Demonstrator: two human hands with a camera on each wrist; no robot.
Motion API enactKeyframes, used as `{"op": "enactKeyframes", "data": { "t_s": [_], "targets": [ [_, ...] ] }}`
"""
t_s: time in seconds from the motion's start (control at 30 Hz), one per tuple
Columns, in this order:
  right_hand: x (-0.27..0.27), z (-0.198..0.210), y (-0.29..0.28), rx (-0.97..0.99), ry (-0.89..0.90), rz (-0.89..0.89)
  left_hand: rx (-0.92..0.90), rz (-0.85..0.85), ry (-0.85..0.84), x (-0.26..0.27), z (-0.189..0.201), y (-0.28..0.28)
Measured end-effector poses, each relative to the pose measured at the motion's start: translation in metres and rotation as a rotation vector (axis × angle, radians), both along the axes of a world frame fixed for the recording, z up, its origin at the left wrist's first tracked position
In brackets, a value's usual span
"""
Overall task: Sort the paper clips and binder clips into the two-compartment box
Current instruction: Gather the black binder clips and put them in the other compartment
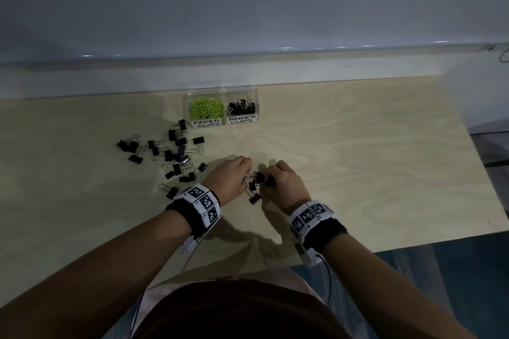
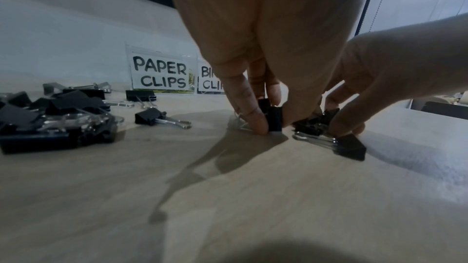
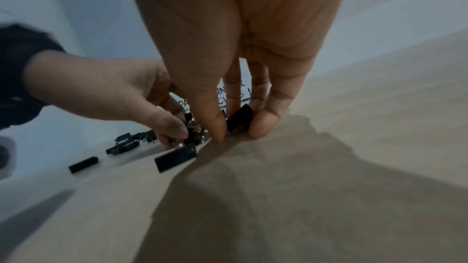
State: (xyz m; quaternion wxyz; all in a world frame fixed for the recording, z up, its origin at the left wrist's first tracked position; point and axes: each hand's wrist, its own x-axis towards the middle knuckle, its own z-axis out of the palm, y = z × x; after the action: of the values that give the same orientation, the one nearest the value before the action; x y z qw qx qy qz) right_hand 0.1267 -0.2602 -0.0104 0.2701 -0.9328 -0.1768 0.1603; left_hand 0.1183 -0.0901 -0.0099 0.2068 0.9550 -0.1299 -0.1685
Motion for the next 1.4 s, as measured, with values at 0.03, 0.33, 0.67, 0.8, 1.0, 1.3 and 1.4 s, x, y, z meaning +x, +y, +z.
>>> {"op": "enactKeyframes", "data": {
  "t_s": [0.03, 0.33, 0.67, 0.8, 1.0, 1.3, 1.4],
  "targets": [
    [0.002, 0.004, 0.002, -0.011, 0.017, -0.004, 0.001, 0.005, 0.0, 0.0, 0.001, 0.0],
    [0.017, 0.01, 0.003, -0.155, 0.228, 0.029, -0.091, 0.147, 0.079, 0.012, -0.001, 0.013],
    [0.024, 0.019, -0.003, -0.111, 0.242, 0.026, -0.307, 0.335, -0.207, 0.1, 0.063, 0.033],
    [0.069, 0.044, 0.013, -0.032, 0.133, -0.045, -0.17, 0.282, -0.195, 0.131, 0.061, 0.037],
    [0.135, 0.06, 0.057, 0.008, -0.113, -0.052, -0.139, 0.275, -0.202, 0.12, 0.058, 0.048],
    [0.069, 0.042, 0.029, -0.227, 0.165, 0.428, 0.006, -0.164, 0.075, -0.027, 0.01, 0.009],
    [0.048, 0.033, 0.017, -0.306, 0.132, 0.603, -0.017, -0.106, 0.088, -0.039, 0.0, -0.006]
  ]
}}
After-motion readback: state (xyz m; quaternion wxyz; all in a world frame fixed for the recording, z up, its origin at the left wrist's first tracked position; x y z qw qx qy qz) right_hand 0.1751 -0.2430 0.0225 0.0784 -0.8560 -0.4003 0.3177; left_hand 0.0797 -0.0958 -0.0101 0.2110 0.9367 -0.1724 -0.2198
